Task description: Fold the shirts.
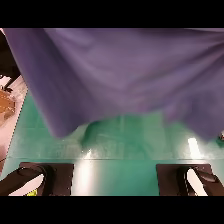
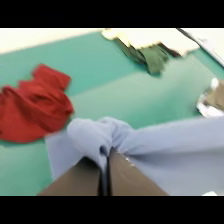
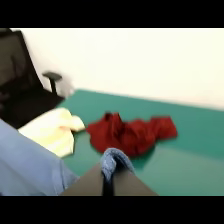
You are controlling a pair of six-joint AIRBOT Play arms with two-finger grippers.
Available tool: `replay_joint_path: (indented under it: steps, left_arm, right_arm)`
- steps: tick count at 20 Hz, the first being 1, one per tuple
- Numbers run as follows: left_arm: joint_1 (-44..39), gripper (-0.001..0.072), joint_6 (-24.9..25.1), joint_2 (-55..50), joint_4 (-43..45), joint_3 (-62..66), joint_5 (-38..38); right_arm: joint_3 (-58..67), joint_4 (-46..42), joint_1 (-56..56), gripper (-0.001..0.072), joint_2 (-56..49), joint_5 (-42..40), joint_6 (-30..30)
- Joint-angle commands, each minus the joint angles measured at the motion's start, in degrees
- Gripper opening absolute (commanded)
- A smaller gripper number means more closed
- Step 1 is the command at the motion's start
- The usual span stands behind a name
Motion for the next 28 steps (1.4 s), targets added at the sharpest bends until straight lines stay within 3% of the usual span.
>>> replay_joint_path:
  steps: [1,4,9,12,15,16,17,19,21,24,26,28]
  left_arm:
    - [0.0,0.0021,0.9,-3.9,-0.2,-3.3,2.4]
    - [-0.7,0.0021,6.4,-14.3,-11.7,-12.8,3.5]
    - [-7.7,0.0022,14.8,-34.8,-12.8,-19.8,10.3]
    - [-8.8,0.0022,14.3,-42.3,-12.9,-19.8,15.1]
    - [-7.7,0.0047,12.8,-43.4,-12.6,-19.1,18.8]
    - [-6.5,0.0346,12.6,-43.4,-12.6,-17.1,17.1]
    - [-4.8,0.0511,11.3,-43.4,-12.5,-14.9,14.8]
    - [0.2,0.0496,9.3,-43.3,-12.5,-9.3,9.1]
    - [6.1,0.0496,6.8,-41.8,-12.4,-4.9,7.8]
    - [12.4,0.0496,4.7,-38.6,-12.9,-3.0,7.1]
    - [13.1,0.0496,4.9,-38.0,-12.6,-3.0,1.2]
    - [12.6,0.0496,4.9,-38.0,-12.8,-3.0,-5.4]
  right_arm:
    - [-11.0,-1.1,-1.4,0.0019,-1.7,7.5,1.7]
    - [-29.7,-6.3,6.5,0.0019,-5.9,0.5,1.5]
    - [-48.7,-20.9,14.6,0.0019,-17.0,-6.8,4.6]
    - [-53.9,-29.2,12.0,0.0019,-20.6,-6.6,6.4]
    - [-57.0,-29.6,7.0,0.0019,-19.9,-8.3,5.4]
    - [-57.5,-29.6,5.7,0.0019,-18.6,-10.2,5.3]
    - [-57.3,-29.6,4.7,0.0019,-17.3,-12.0,5.4]
    - [-56.2,-29.5,2.3,0.0019,-14.8,-16.0,5.4]
    - [-54.9,-26.4,0.3,0.0019,-13.6,-22.4,4.3]
    - [-54.8,-6.1,-1.0,0.0019,-14.2,-33.8,-5.7]
    - [-54.8,5.4,0.2,0.0019,-17.6,-36.7,-9.7]
    - [-54.8,8.5,4.2,0.0019,-23.4,-39.7,-9.6]
